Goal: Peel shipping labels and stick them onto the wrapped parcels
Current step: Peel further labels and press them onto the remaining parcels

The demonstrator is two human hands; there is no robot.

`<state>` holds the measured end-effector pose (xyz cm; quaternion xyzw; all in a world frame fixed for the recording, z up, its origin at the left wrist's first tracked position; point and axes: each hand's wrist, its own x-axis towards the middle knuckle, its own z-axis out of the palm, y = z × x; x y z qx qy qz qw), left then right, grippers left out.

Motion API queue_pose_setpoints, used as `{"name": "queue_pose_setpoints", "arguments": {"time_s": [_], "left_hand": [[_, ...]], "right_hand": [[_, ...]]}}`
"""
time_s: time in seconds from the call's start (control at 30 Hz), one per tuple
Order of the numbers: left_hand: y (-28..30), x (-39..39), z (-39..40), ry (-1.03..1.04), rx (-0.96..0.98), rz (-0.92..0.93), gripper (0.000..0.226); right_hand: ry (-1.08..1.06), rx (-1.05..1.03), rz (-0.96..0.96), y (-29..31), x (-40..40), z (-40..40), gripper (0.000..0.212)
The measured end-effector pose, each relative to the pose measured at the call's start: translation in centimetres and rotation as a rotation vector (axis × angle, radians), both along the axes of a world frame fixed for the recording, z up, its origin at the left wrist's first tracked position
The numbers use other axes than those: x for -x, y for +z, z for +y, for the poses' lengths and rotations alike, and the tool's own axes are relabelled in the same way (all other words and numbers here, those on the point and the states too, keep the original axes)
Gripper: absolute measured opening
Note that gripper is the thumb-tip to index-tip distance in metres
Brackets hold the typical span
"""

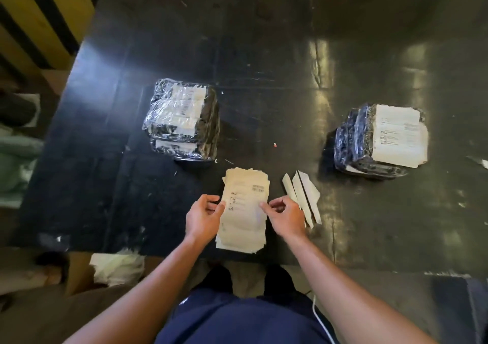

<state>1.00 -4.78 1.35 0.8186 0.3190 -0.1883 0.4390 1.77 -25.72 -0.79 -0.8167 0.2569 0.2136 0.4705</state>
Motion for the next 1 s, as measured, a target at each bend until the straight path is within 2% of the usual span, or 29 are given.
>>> {"name": "queue_pose_setpoints", "arguments": {"time_s": [0.13, 0.37, 0.53, 0.63, 0.73, 0.87, 1.0], "left_hand": [[-1.0, 0.0, 0.0, -0.064, 0.025, 0.056, 0.022], [-1.2, -0.7, 0.1, -0.092, 0.004, 0.075, 0.026], [-1.3, -1.0, 0.3, -0.112, -0.01, 0.096, 0.026], [-0.8, -0.9, 0.2, -0.107, -0.046, 0.064, 0.027], [0.1, -0.9, 0.3, -0.079, -0.061, -0.044, 0.023], [2.6, -0.9, 0.1, -0.091, 0.114, -0.104, 0.019], [6.3, -1.5, -0.2, -0.083, 0.511, -0.035, 0.038]], "right_hand": [[-0.113, -0.007, 0.044, -0.8, -0.1, 1.5, 0.035], [-0.176, -0.112, 0.137, -1.6, -0.5, 1.2, 0.02], [-0.168, -0.149, 0.116, -0.9, 0.0, 0.0, 0.01], [-0.188, -0.188, 0.096, 0.1, 0.5, -1.2, 0.002], [-0.171, -0.253, 0.047, 1.6, 0.9, -2.4, 0.003], [-0.098, -0.352, -0.053, 4.9, 1.0, -2.8, 0.009], [-0.005, -0.439, -0.124, 7.8, 0.8, -2.4, 0.007]]}}
